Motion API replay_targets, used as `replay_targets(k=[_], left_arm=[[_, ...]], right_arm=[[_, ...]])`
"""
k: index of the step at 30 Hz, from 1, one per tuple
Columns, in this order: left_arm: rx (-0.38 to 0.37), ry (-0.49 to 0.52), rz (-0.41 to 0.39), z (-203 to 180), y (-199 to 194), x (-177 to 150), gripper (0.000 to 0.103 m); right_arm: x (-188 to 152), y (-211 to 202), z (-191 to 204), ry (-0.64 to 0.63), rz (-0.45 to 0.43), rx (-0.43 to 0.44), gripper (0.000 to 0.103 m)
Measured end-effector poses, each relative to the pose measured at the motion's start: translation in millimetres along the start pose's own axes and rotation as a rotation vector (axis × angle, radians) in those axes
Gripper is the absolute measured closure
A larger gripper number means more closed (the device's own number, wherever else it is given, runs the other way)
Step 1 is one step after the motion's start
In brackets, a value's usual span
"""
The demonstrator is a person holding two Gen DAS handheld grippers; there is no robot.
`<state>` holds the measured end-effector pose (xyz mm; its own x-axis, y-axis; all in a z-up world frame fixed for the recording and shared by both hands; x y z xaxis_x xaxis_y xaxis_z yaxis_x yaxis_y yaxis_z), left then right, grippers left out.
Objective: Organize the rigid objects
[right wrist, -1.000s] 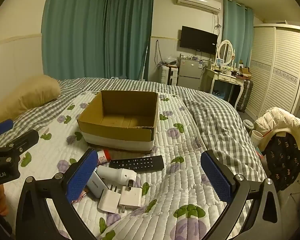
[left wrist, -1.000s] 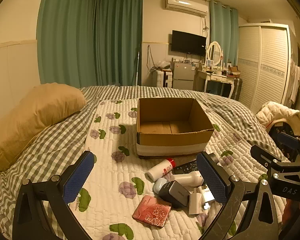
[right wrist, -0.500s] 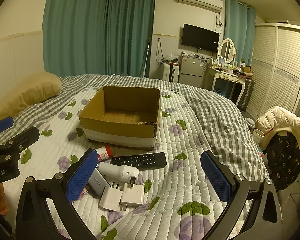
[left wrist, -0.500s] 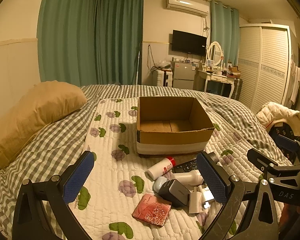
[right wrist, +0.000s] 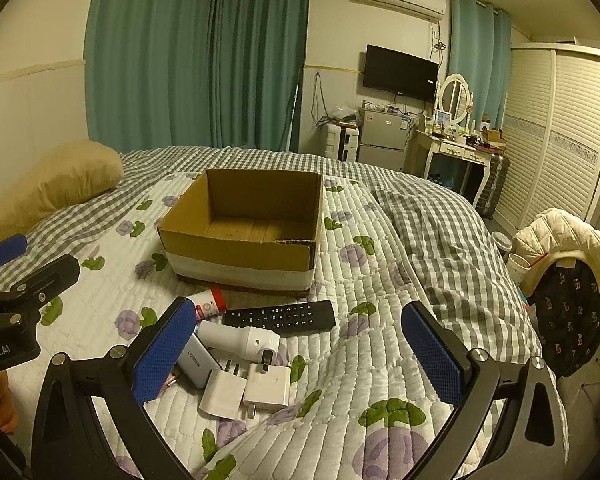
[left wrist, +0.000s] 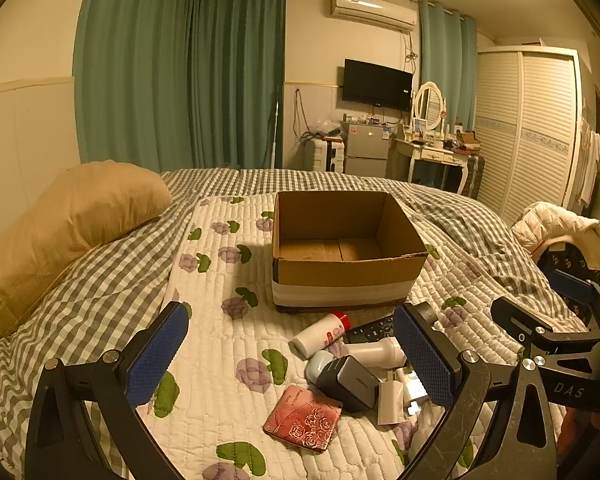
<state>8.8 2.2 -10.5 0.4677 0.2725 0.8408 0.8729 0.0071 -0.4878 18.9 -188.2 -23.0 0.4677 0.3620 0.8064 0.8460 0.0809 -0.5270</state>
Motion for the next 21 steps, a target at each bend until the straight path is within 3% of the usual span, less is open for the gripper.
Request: replay_targets(k=[21], left_arm=[[0.004,0.004,-0.005,-0.5,-0.3,-2.9,0.000]], right_arm=[[-0.9,0.5,-0.4,-0.004,0.002,0.000,0.000]])
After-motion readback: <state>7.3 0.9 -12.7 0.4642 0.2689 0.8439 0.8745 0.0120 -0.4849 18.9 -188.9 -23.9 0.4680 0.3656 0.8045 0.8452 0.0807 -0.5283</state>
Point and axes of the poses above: each gripper's, at about its wrist camera, not at the fingertips, and y roughly the way its jaws point, z to its left, x to its top, the point moved 1 cm from there along y, roughly the way its jaws point, and after that the axes turned 14 degrees about -y, right-handed, at the moved point
